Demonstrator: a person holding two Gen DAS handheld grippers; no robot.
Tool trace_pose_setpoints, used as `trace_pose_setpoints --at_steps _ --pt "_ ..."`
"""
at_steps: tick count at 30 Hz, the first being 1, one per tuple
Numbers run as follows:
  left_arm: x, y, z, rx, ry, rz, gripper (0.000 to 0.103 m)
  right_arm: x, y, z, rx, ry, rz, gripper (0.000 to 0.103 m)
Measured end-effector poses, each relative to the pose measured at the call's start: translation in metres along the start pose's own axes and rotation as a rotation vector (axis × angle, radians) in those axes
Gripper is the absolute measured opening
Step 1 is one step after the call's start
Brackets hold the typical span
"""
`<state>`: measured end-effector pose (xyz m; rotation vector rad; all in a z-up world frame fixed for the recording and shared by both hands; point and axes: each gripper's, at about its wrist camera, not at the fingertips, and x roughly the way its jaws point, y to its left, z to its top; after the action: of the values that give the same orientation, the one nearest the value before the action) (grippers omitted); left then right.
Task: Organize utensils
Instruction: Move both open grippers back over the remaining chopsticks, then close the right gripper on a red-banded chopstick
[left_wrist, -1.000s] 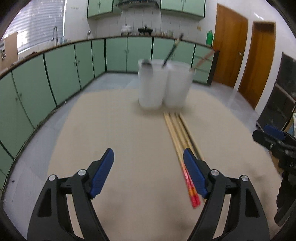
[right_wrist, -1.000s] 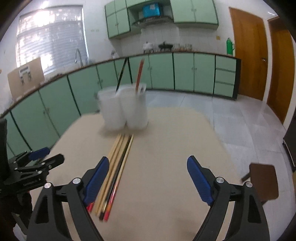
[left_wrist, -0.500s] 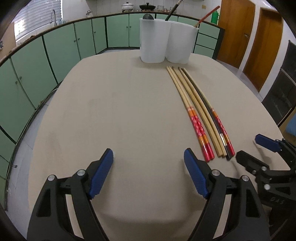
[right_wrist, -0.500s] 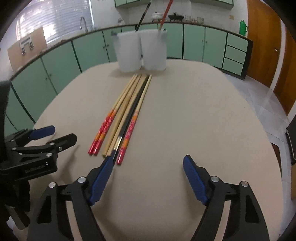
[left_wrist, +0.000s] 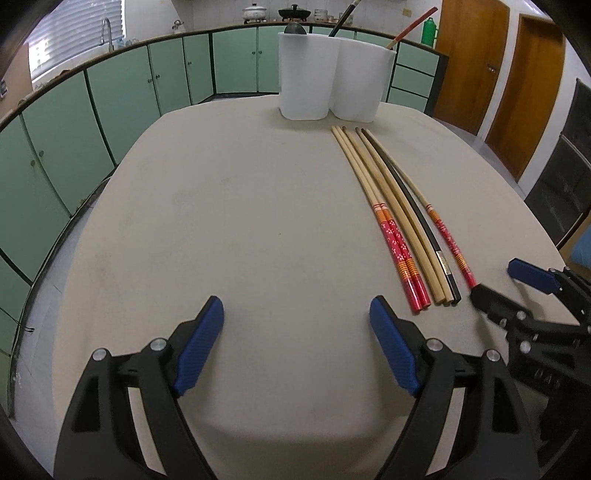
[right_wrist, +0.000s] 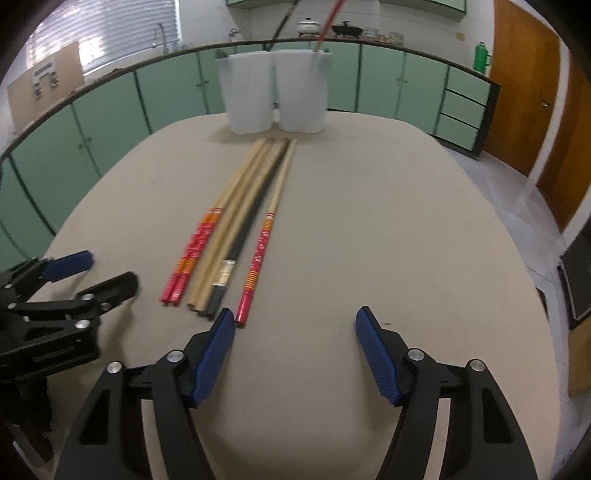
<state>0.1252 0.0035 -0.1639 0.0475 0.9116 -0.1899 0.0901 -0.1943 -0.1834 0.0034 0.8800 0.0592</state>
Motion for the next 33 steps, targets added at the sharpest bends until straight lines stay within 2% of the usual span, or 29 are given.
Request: trace_pose_setpoints --at_steps 2,4,6,9,11,13,16,21,29,33 --pt "0.000 -0.001 0.000 0.003 0.000 0.003 0.080 0.000 -0.002 0.000 0.011 0.000 0.007 0.066" --pt "0.000 -0.001 0.001 0.004 0.000 0.004 0.080 0.000 -0.001 0.000 0.030 -0.004 0.054 0.061" --pt "0.000 -0.001 0.001 0.004 -0.002 0.003 0.080 0.002 0.003 0.001 0.017 -0.006 0.059 0.056" --pt "0.000 -0.001 0.001 0.003 -0.003 0.003 0.080 0.004 0.010 0.002 -0.014 -0.016 0.065 0.039" --pt "0.000 -0.002 0.002 0.003 -0.003 -0.002 0.080 0.004 0.014 0.003 -0.027 -0.018 0.084 0.020" --pt "-0.001 -0.005 0.001 0.002 -0.004 -0.011 0.080 0.006 0.015 0.004 -0.031 -0.018 0.095 0.007" --pt "-0.002 -0.011 0.002 0.014 -0.008 -0.032 0.080 0.007 0.011 0.004 -0.014 -0.021 0.106 0.007" --pt "-0.001 -0.025 0.004 0.038 -0.010 -0.064 0.080 0.003 0.000 0.001 0.005 -0.026 0.075 0.006" --pt "0.010 -0.035 0.005 0.074 0.009 -0.016 0.081 0.004 -0.005 0.001 0.022 -0.026 0.084 0.006" --pt "0.010 -0.029 0.005 0.053 0.008 0.023 0.082 0.004 -0.006 0.000 0.027 -0.026 0.091 0.006"
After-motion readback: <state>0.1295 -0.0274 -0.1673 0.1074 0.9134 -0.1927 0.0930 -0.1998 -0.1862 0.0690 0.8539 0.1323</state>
